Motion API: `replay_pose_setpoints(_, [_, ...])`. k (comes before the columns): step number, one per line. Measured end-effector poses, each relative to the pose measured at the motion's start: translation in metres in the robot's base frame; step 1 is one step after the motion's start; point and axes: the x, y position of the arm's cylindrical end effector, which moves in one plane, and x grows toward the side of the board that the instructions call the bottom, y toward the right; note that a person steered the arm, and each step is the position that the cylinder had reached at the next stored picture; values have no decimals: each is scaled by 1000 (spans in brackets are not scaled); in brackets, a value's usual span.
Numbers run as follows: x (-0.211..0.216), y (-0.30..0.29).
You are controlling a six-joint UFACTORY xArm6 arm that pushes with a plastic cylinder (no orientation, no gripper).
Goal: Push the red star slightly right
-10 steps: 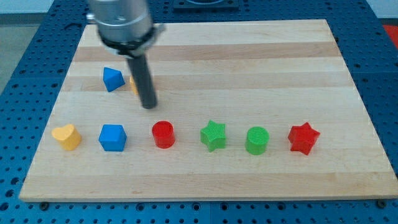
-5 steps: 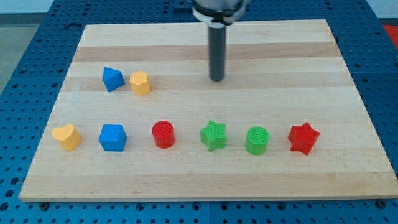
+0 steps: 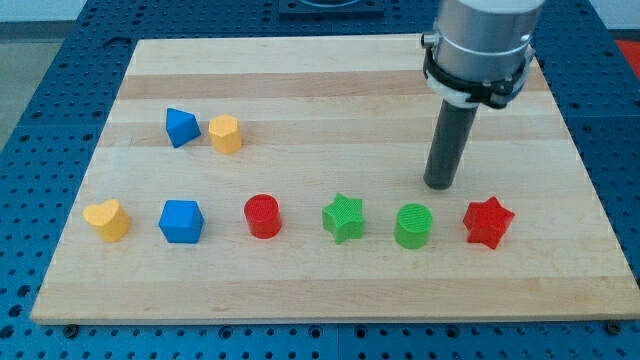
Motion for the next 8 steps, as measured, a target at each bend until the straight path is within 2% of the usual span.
replay_pose_setpoints(2, [44,-6])
replay_pose_setpoints(5, [65,11])
replay_pose_setpoints(8, [47,39])
